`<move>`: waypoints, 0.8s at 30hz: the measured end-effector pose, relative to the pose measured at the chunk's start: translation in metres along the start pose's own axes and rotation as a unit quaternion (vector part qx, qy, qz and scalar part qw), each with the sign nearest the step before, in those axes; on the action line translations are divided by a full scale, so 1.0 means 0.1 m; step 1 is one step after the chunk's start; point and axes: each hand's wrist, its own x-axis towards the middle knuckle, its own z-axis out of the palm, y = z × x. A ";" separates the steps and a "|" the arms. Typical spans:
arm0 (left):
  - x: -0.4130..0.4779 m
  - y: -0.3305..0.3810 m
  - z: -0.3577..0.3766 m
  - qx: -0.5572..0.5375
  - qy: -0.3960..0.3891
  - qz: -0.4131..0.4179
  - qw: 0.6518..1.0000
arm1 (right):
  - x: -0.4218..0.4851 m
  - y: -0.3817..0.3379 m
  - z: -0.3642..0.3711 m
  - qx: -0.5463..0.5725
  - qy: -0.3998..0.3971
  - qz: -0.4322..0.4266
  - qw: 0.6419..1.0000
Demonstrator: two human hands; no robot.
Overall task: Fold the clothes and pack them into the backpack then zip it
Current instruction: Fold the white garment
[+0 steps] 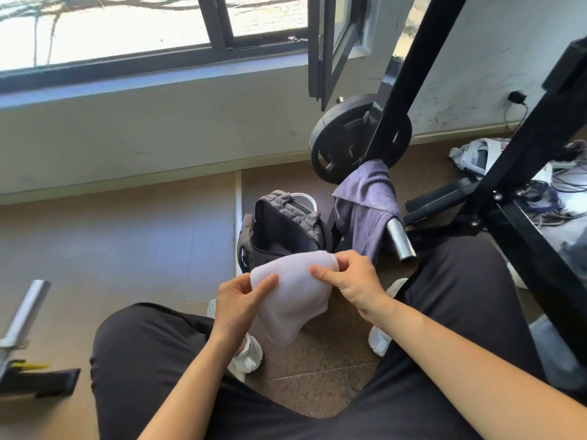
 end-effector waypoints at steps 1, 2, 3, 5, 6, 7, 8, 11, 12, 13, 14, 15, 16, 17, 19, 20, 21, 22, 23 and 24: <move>0.01 -0.01 -0.01 0.012 0.013 0.015 1.000 | 0.00 0.00 0.00 -0.024 0.013 -0.015 1.000; 0.02 -0.02 -0.02 0.027 0.020 0.032 0.999 | 0.01 -0.01 0.00 -0.042 0.017 -0.026 0.999; 0.02 -0.02 -0.03 0.042 0.025 0.048 0.998 | 0.02 -0.03 -0.01 -0.048 0.011 -0.034 0.998; 0.03 0.01 -0.05 0.067 0.035 0.074 0.994 | 0.06 -0.08 -0.03 0.001 -0.025 -0.036 0.999; 0.03 0.03 -0.07 0.067 0.030 0.082 0.994 | 0.07 -0.10 -0.05 0.042 -0.056 -0.027 0.997; 0.04 0.04 -0.09 0.050 0.014 0.087 0.995 | 0.08 -0.11 -0.07 0.078 -0.088 -0.014 0.993; 0.04 0.04 -0.09 0.016 -0.009 0.084 0.996 | 0.08 -0.11 -0.09 0.105 -0.116 -0.002 0.988; 0.00 0.05 -0.08 -0.101 -0.052 0.038 0.993 | 0.06 -0.11 -0.12 0.144 -0.158 0.023 0.977; -0.01 0.05 -0.08 -0.116 -0.054 0.030 0.991 | 0.05 -0.12 -0.12 0.148 -0.158 0.034 0.976; -0.02 0.07 -0.09 -0.120 -0.058 0.027 0.991 | 0.05 -0.13 -0.11 0.151 -0.158 0.045 0.975; -0.02 0.09 -0.09 -0.117 -0.066 0.026 0.991 | 0.04 -0.15 -0.10 0.153 -0.160 0.055 0.974; -0.02 0.10 -0.08 -0.115 -0.076 0.019 0.990 | 0.04 -0.14 -0.09 0.153 -0.164 0.063 0.972; -0.02 0.10 -0.07 -0.117 -0.088 0.009 0.989 | 0.04 -0.14 -0.08 0.152 -0.167 0.069 0.972; -0.02 0.10 -0.06 -0.122 -0.099 -0.003 0.988 | 0.04 -0.12 -0.07 0.151 -0.167 0.072 0.972; -0.04 0.09 -0.03 -0.131 -0.113 -0.023 0.985 | 0.04 -0.10 -0.06 0.140 -0.172 0.066 0.973; -0.03 0.07 -0.02 -0.133 -0.120 -0.029 0.983 | 0.03 -0.09 -0.05 0.124 -0.178 0.062 0.974; -0.03 0.07 -0.02 -0.134 -0.126 -0.037 0.982 | 0.02 -0.10 -0.04 0.105 -0.184 0.059 0.975; -0.02 0.05 -0.02 -0.131 -0.130 -0.041 0.982 | 0.01 -0.09 -0.04 0.089 -0.188 0.058 0.976; -0.02 0.05 -0.02 -0.125 -0.130 -0.043 0.983 | 0.01 -0.09 -0.05 0.077 -0.189 0.058 0.977; -0.02 0.04 -0.03 -0.114 -0.127 -0.044 0.984 | 0.01 -0.10 -0.04 0.073 -0.187 0.058 0.978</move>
